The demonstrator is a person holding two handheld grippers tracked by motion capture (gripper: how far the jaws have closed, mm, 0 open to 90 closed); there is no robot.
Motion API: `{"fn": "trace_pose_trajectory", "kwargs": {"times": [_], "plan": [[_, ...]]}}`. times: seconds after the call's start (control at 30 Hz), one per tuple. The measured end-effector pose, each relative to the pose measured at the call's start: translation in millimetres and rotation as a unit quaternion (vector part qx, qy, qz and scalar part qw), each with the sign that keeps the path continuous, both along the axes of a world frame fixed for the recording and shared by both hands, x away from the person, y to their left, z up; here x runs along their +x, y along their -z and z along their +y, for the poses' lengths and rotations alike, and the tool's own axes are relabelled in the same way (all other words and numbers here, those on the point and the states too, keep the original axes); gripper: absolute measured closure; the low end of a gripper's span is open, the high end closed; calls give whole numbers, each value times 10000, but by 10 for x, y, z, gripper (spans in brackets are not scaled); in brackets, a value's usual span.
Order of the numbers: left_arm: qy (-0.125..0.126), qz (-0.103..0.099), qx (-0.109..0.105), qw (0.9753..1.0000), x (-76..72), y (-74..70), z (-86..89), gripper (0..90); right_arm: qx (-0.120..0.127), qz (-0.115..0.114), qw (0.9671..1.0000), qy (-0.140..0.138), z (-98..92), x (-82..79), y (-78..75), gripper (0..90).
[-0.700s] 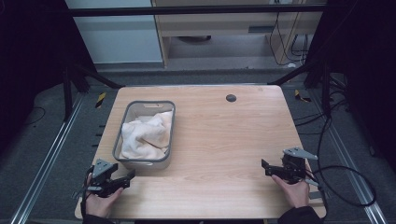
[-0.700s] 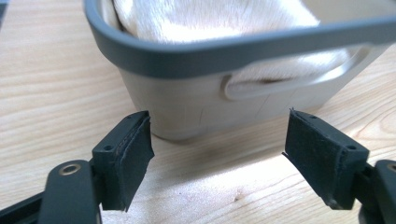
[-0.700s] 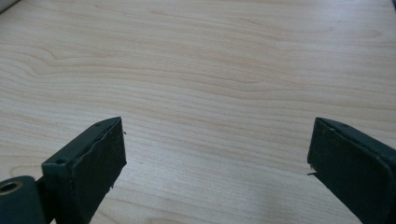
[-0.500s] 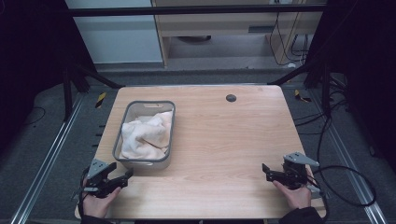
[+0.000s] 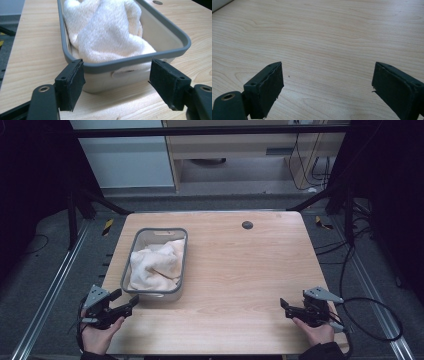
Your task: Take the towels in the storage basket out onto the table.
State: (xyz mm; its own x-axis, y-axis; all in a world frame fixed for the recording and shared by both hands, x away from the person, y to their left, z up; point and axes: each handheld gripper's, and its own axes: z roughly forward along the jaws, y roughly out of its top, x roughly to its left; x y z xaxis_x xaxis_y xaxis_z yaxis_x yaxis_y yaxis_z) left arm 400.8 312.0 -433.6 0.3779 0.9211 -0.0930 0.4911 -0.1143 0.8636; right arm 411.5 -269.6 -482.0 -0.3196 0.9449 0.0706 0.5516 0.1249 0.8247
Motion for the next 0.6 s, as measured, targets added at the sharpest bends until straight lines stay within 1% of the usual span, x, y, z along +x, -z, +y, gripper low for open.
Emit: {"fn": "trace_pose_trajectory", "kwargs": {"times": [0.03, 0.07, 0.1, 0.13, 0.17, 0.27, 0.3, 0.37, 0.43, 0.47, 0.5, 0.57, 0.6], "plan": [[15, -25, 66, 10000, 27, -48, -16, 280, 41, -26, 10000, 30, -5, -9, -10, 102], [15, -25, 66, 10000, 27, -48, -16, 280, 41, -26, 10000, 30, -5, -9, -10, 102], [23, -40, 61, 10000, 37, -78, -23, 280, 76, -34, 9999, 57, -9, -16, -17, 102], [51, -67, 57, 9999, 42, -116, -30, 280, 52, -105, 9999, 90, -22, -22, -20, 102], [65, -78, 63, 9999, 45, -136, -32, 279, 48, -121, 9999, 94, -26, -25, -21, 102], [74, -105, 42, 9999, 57, -201, -33, 274, 52, -76, 9999, 93, -17, -31, -20, 102], [74, -105, 42, 9999, 57, -201, -33, 275, 52, -76, 9999, 93, -17, -31, -20, 102], [101, -143, 47, 9998, 65, -255, -30, 273, -75, -101, 9999, 63, -13, -30, -7, 102], [102, -176, 62, 9998, 83, -308, -29, 273, -69, -101, 9999, 63, -13, -32, -7, 101], [142, -166, 71, 9997, 108, -354, -35, 270, -87, -113, 9999, 62, -14, -30, -6, 102], [142, -166, 71, 9997, 108, -354, -35, 265, -101, -113, 9999, 61, -14, -28, -4, 102], [203, -137, 86, 9997, 152, -421, -41, 264, -122, -92, 9999, 70, -9, -29, 1, 101], [203, -137, 86, 9997, 152, -421, -41, 263, -142, -93, 9998, 72, -7, -27, 3, 101]]}}
